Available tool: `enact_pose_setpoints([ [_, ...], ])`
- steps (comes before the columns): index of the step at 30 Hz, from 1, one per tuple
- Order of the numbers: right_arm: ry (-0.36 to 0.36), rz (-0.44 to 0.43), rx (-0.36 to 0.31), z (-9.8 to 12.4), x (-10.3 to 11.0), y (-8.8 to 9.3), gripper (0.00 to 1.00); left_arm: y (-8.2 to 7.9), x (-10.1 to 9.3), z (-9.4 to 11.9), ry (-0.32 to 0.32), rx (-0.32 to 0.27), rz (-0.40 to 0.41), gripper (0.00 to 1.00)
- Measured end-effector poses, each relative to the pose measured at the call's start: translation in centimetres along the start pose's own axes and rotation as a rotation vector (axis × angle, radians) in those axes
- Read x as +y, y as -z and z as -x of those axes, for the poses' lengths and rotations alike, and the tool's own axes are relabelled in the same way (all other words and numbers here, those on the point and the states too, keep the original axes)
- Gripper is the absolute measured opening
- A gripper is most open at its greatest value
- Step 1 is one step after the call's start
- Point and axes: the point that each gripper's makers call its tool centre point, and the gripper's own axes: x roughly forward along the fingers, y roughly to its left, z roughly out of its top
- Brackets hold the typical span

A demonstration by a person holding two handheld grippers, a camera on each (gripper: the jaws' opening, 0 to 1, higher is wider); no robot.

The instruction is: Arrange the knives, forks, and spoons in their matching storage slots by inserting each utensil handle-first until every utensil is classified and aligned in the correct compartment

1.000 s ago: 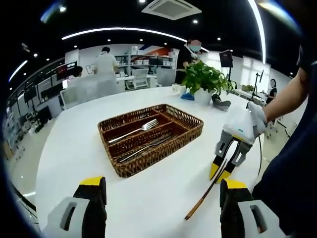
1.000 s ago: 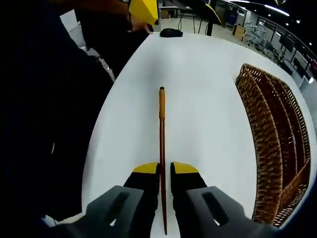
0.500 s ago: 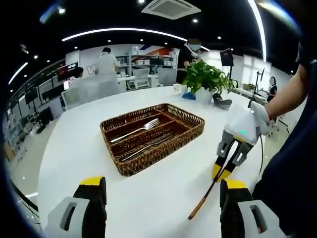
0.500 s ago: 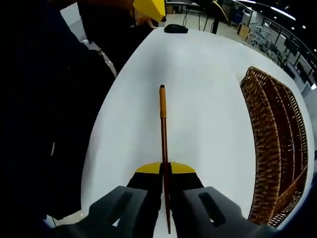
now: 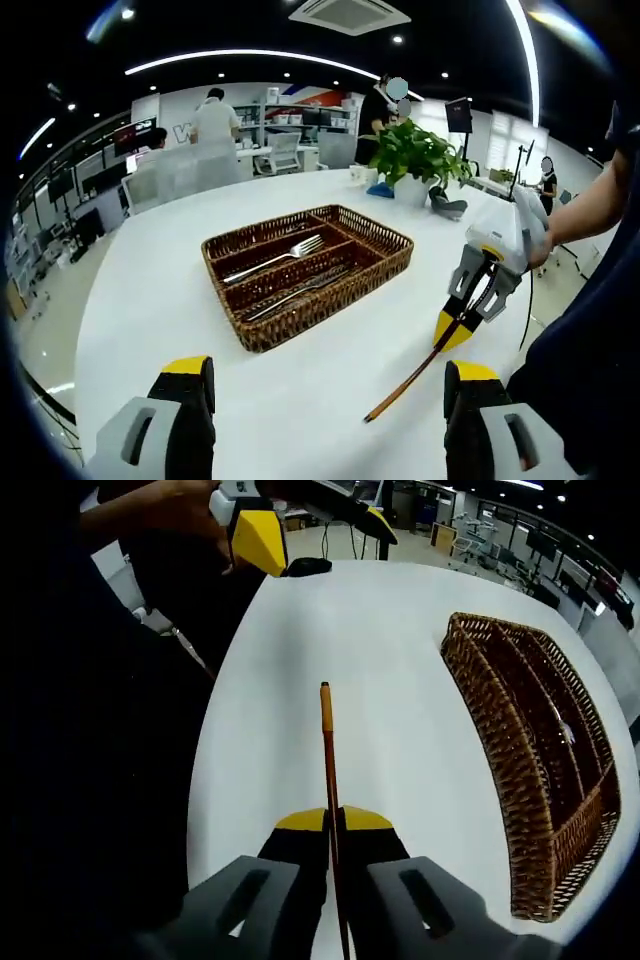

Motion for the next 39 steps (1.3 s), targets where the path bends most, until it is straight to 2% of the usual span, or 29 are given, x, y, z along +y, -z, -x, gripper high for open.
enact_pose_setpoints([
  [8, 0.084, -0.108, -0.03, 1.7, -2.1, -0.5, 0.0, 0.2, 0.4, -1.0, 0.008, 0.035, -0.001, 1.0],
  [9, 0.093, -0.079, -0.06, 1.8, -2.5, -1.2, 0.0, 0.2, 0.5, -1.1, 0.007, 0.036, 0.0, 1.0],
  [10, 0.094, -0.125, -0.035, 2.2, -2.3, -0.6, 0.0, 0.1, 0.6, -1.1, 0.006, 0.036, -0.001, 1.0],
  [11, 0.095, -0.134, -0.046, 2.3, -2.4, -0.8, 0.0, 0.0, 0.6, -1.2, 0.005, 0.037, -0.001, 1.0],
  [14, 0.122, -0.092, -0.019, 1.6, -3.0, 0.0, 0.0, 0.0, 0.7, -1.4, 0.007, 0.028, 0.01, 1.0],
  [16, 0.089, -0.146, -0.03, 0.9, -2.8, 0.4, 0.0, 0.2, 0.8, -1.6, 0.008, 0.032, 0.01, 1.0],
  [20, 0.104, -0.134, -0.038, 1.7, -3.3, 1.0, 0.0, 0.6, 0.7, -1.6, 0.01, 0.045, 0.001, 1.0],
  [29, 0.122, -0.066, 0.023, 2.9, -6.4, 2.9, 0.0, 0.4, 1.0, -1.4, -0.01, 0.032, 0.027, 1.0],
  [35, 0.1, -0.027, 0.098, 2.5, -8.1, 3.9, 0.0, 1.3, 0.4, -1.6, -0.014, 0.062, 0.017, 1.0],
  [39, 0.066, -0.023, 0.138, 2.0, -8.3, 4.6, 0.08, 1.3, 0.2, -1.6, -0.009, 0.055, 0.024, 1.0],
])
